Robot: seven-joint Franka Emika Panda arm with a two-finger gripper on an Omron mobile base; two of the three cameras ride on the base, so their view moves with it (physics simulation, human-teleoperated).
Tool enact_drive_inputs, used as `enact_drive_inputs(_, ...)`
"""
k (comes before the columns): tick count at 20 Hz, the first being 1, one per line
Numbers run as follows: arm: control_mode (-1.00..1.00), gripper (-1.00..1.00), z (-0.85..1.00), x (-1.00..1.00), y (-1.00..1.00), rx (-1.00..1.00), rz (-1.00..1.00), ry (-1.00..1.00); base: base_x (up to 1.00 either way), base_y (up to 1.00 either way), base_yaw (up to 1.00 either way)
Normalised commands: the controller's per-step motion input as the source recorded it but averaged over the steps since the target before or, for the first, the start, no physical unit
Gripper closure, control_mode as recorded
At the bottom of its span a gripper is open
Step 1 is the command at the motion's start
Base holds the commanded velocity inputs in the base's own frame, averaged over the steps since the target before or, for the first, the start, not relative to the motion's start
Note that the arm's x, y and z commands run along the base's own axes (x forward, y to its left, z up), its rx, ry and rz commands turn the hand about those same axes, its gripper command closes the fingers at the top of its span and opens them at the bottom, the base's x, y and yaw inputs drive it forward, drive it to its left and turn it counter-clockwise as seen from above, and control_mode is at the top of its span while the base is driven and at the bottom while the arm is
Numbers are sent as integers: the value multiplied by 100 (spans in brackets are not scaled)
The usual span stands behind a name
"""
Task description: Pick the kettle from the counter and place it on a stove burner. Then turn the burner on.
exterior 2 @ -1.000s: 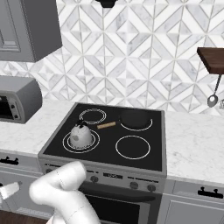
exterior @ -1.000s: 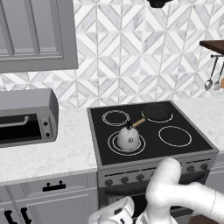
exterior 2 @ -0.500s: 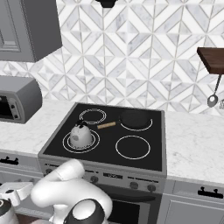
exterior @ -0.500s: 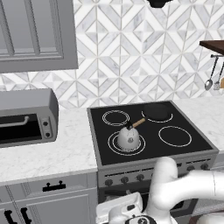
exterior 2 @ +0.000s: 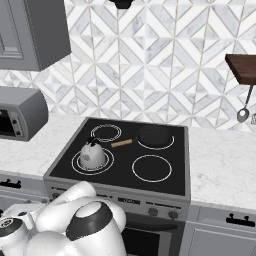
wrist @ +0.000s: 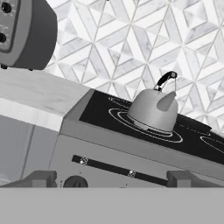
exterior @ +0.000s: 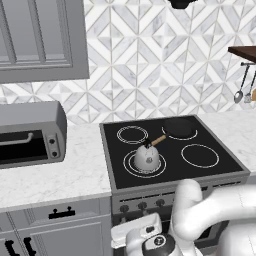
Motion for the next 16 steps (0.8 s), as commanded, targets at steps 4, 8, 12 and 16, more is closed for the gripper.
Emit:
enact_drive_inputs(4, -100, -100, -29, 32, 0, 11, 0, -7, 0, 0, 0)
enact_drive_inputs(8, -100, -100, -9, 56, 0, 7, 0, -2, 0, 0, 0)
enact_drive_inputs(12, -100, -100, -5, 32, -26, 6, 0, 0, 0, 0, 0)
enact_drive_inputs(16, -100, -100, -3, 24, -58, 12, 0, -1, 0, 0, 0)
